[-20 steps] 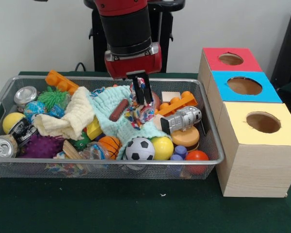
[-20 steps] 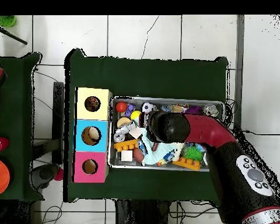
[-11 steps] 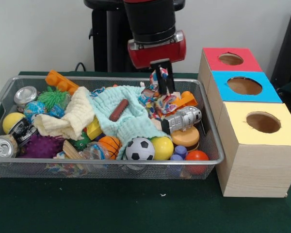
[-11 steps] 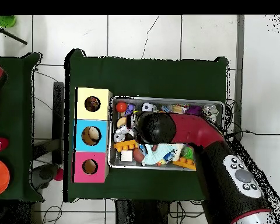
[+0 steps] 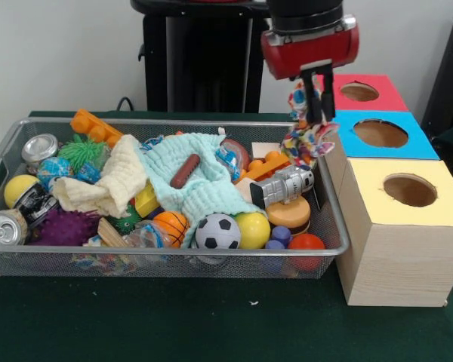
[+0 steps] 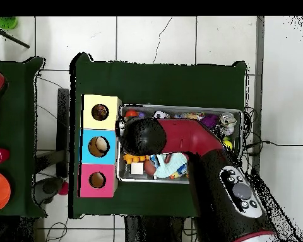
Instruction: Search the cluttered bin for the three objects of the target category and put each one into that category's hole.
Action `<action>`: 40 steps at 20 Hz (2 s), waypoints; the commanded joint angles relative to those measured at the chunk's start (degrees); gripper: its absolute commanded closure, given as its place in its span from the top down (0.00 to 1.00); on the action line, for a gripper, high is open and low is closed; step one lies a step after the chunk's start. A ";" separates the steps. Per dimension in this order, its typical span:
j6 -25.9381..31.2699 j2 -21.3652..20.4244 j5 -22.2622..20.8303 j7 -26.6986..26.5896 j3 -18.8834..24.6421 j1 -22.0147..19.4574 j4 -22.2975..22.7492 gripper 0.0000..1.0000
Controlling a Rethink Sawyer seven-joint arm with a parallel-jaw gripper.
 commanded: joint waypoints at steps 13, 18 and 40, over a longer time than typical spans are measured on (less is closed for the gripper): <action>0.39 0.17 6.79 11.75 -5.49 7.44 0.87 0.00; -4.50 3.15 7.02 13.18 -6.43 10.09 -0.60 0.00; -1.46 0.69 15.36 15.05 -12.53 18.62 -3.01 0.00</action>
